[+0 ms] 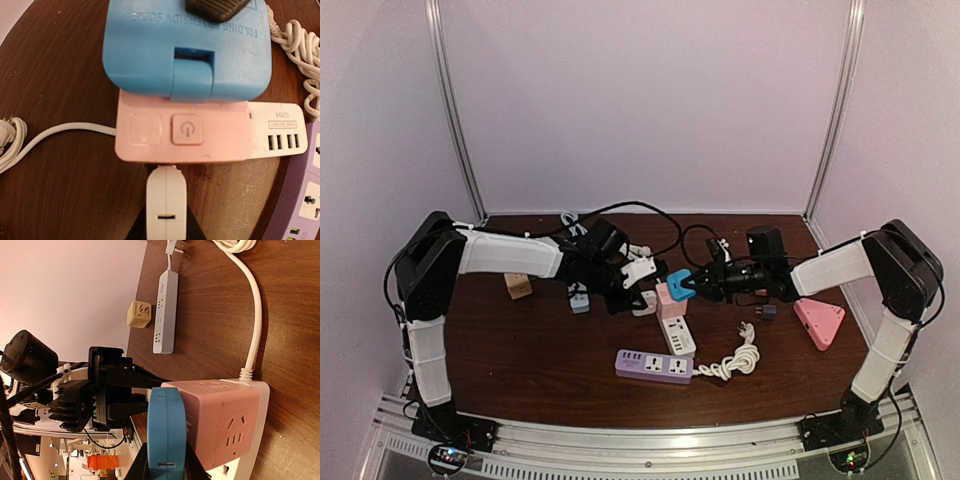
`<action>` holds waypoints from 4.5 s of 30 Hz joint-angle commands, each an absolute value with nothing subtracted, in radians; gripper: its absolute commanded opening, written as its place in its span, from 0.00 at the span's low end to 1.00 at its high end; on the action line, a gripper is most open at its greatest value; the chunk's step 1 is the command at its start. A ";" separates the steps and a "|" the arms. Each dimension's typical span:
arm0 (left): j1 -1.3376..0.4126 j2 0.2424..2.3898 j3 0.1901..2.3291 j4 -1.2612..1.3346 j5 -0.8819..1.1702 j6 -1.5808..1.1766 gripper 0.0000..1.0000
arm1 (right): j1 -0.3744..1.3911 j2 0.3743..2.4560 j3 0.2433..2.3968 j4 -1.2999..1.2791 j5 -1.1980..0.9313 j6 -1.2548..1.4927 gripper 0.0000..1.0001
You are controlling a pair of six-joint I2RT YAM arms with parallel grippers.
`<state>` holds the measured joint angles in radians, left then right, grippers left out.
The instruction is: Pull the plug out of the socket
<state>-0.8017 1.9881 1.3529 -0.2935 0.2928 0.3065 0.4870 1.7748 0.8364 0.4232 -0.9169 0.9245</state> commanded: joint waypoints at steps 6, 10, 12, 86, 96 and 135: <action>-0.769 1.944 1.295 -0.337 0.280 0.319 0.00 | 0.494 1.883 0.793 0.120 -0.692 0.827 0.14; -0.760 1.930 1.277 -0.329 0.280 0.319 0.00 | 0.493 1.887 0.795 0.111 -0.684 0.824 0.13; -0.754 1.924 1.270 -0.326 0.283 0.318 0.00 | 0.493 1.888 0.797 0.103 -0.675 0.821 0.13; -0.733 1.459 0.710 -0.049 0.297 -0.484 0.18 | 0.541 1.913 0.884 0.042 -0.629 0.815 0.13; -0.733 1.459 0.671 -0.044 0.281 -0.520 0.36 | 0.549 1.911 0.898 0.032 -0.629 0.813 0.13; -0.843 1.760 1.178 -0.133 0.107 -0.627 0.55 | 0.550 1.848 0.943 0.040 -0.677 0.816 0.25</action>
